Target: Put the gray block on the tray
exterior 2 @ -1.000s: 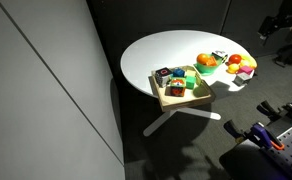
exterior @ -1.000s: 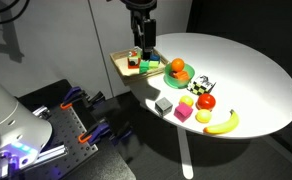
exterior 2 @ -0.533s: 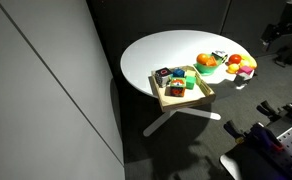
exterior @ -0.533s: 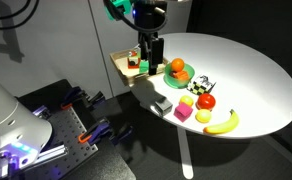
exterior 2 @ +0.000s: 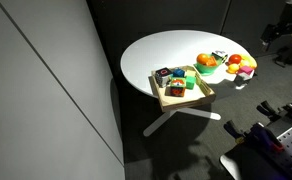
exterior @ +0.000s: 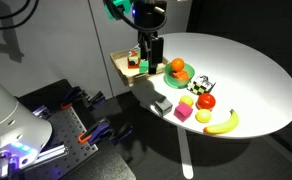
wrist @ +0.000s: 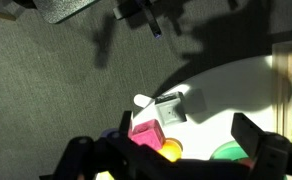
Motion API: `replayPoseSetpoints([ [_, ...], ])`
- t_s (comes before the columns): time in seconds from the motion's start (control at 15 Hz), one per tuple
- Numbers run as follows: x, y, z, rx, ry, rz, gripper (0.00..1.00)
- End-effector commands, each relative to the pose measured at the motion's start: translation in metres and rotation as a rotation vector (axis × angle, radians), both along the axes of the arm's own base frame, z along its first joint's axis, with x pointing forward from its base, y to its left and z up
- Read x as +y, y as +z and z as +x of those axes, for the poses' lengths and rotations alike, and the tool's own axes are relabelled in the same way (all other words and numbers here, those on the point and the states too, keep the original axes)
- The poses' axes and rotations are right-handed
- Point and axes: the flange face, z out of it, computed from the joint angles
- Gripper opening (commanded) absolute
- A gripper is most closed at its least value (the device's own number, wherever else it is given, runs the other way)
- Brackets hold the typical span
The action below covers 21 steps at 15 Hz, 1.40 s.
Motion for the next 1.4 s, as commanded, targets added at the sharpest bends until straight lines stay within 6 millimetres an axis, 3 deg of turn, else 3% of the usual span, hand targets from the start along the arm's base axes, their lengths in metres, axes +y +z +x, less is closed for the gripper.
replayPoseSetpoints([
  [0.0,0.0,0.001,0.0,0.001,0.0,0.0,1.0],
  [0.6,-0.02,-0.031,0.015,-0.073,-0.008,0.032,1.0],
  [1.33,-0.008,-0.106,0.036,-0.097,0.162,0.031,1.0],
])
